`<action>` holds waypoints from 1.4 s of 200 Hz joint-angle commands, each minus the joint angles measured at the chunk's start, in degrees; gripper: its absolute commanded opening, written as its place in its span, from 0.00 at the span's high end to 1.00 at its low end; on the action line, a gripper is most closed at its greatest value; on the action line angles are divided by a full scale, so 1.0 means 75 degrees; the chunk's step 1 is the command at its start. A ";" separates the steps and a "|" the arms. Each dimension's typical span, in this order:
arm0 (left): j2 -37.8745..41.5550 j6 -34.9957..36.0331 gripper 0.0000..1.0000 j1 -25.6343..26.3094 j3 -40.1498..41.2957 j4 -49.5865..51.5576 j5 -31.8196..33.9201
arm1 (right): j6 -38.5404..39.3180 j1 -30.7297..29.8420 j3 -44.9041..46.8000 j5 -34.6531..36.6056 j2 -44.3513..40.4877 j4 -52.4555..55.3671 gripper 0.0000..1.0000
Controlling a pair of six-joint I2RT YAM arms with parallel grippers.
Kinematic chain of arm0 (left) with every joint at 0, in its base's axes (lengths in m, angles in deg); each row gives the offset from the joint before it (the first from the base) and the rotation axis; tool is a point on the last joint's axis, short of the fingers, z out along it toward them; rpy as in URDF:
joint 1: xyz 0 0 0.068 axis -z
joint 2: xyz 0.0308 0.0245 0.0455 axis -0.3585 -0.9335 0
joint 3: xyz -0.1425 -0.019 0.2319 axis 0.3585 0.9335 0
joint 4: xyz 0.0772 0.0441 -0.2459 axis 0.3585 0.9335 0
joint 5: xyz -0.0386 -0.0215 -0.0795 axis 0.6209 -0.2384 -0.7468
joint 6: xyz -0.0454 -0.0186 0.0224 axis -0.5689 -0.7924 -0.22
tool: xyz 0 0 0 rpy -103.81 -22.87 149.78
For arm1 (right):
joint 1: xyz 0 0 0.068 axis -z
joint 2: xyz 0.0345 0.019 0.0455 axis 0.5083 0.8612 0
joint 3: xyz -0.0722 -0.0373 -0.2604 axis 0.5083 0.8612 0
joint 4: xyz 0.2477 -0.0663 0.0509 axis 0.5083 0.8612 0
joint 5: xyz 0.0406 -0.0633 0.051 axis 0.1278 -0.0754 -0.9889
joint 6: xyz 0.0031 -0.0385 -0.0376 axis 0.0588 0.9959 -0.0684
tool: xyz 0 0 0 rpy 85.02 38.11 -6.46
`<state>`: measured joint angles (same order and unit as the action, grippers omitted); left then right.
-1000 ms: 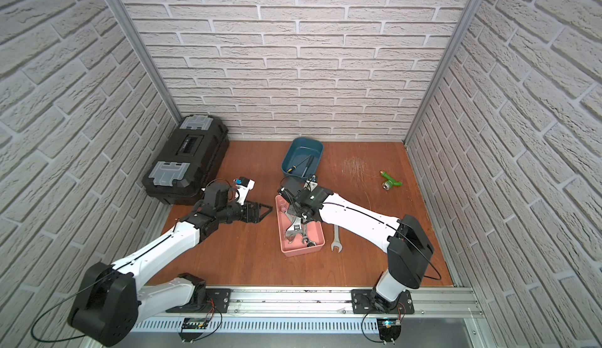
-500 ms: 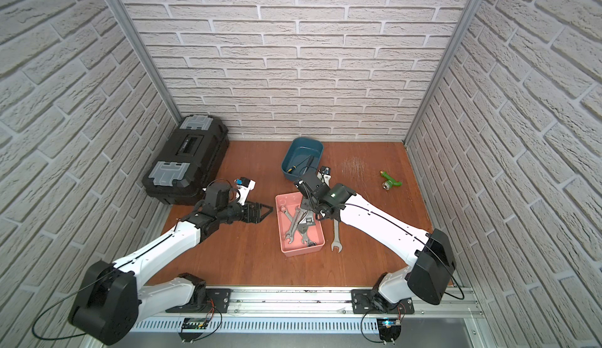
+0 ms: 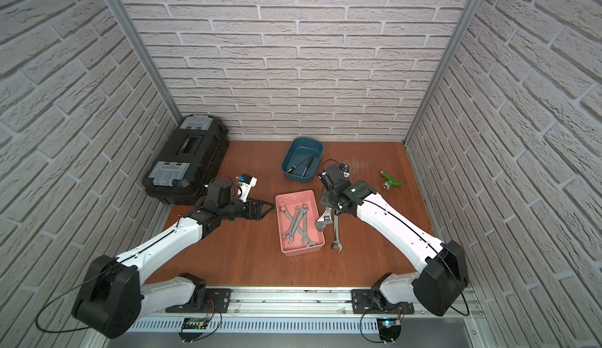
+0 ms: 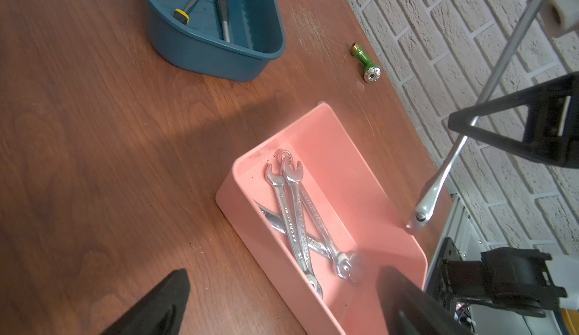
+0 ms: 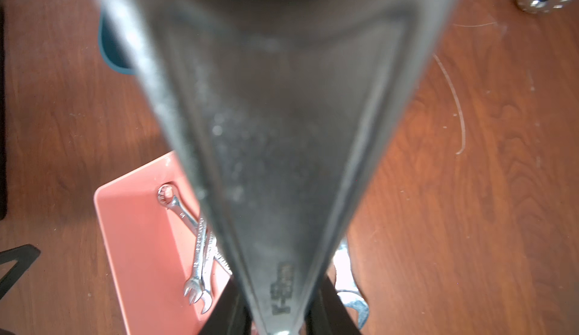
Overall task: Take out the wrench from the storage box
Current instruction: Place the wrench at the center of the board.
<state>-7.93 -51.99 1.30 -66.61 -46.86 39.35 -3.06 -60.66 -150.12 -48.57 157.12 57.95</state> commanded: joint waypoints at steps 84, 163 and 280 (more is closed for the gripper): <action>-0.0416 0.0191 0.02 -0.0167 -0.0130 -0.0370 -0.0445 | 0.2365 0.2209 0.0835 -0.1700 0.0529 -0.0087 0.98; -0.0611 0.0156 0.02 -0.0197 -0.0203 -0.0379 -0.0428 | 0.3653 0.2833 0.0783 -0.1251 0.2168 -0.0387 0.98; -0.0920 0.0106 0.02 -0.0200 -0.0443 -0.0333 -0.0381 | 0.3434 0.2867 0.0692 -0.1324 0.3398 -0.1200 0.88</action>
<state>-13.96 -51.75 0.10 -68.36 -47.82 36.92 23.36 -39.33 -144.17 -58.51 181.77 52.44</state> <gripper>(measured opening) 0.984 0.295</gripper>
